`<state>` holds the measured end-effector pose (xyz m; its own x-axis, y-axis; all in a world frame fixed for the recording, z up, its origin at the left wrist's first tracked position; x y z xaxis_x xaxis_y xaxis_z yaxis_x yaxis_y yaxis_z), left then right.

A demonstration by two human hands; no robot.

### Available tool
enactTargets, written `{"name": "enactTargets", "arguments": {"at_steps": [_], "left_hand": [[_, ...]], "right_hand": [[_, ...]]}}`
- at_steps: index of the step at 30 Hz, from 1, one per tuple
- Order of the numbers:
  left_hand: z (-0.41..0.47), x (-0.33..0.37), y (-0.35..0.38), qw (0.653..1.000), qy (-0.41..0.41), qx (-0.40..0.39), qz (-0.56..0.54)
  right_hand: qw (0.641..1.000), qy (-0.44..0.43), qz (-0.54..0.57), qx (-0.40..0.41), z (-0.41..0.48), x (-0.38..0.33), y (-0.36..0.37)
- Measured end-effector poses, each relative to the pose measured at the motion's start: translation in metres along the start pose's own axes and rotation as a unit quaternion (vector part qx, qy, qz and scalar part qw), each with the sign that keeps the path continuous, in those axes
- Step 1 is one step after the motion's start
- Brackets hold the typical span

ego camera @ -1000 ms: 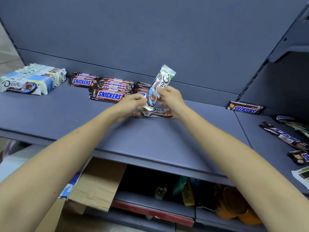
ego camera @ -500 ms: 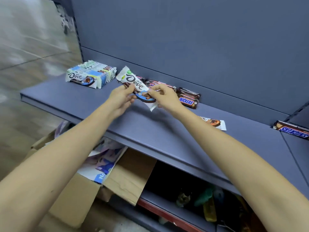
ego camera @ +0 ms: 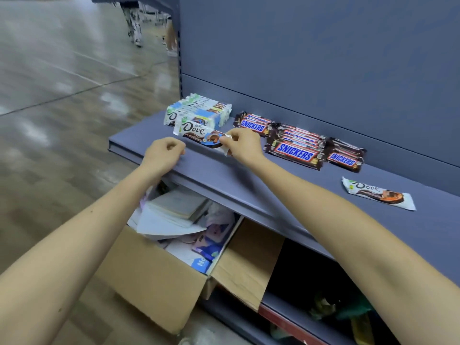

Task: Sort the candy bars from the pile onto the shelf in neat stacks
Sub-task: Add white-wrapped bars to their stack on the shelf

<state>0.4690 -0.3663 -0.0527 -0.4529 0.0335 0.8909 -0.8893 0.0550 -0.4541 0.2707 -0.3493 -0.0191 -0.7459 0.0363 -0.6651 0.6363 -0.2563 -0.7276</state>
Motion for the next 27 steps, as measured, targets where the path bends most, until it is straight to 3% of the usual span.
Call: {"name": "enactTargets", "arguments": {"at_steps": [5,10,18,27], "left_hand": [[0.001,0.006,-0.02,0.977,0.135,0.013,0.166],[0.013,-0.01,0.002,0.942,0.196,-0.068,0.263],[0.016,-0.012,0.007,0.943,0.205,-0.01,0.261],[0.018,-0.011,0.005,0.938,0.22,0.001,0.27]], "right_hand": [[0.999,0.0,-0.048,-0.001,0.022,-0.016,0.026],[0.997,0.028,-0.071,0.009,0.038,-0.017,0.041],[0.996,0.052,-0.073,0.018,0.052,-0.013,0.053],[0.993,0.074,-0.079,0.049,0.069,-0.012,0.053]]}}
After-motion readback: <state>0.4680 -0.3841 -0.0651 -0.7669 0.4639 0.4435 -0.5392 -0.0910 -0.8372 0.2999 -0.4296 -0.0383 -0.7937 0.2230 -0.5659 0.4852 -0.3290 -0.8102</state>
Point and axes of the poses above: each hand's wrist, its own z-axis towards the middle knuckle, its own y-axis out of the palm, x = y × z, the point moved 10 cm from there along z, towards the middle knuckle, and after that the axes turned 3 degrees about -z, right-handed, at the moved point
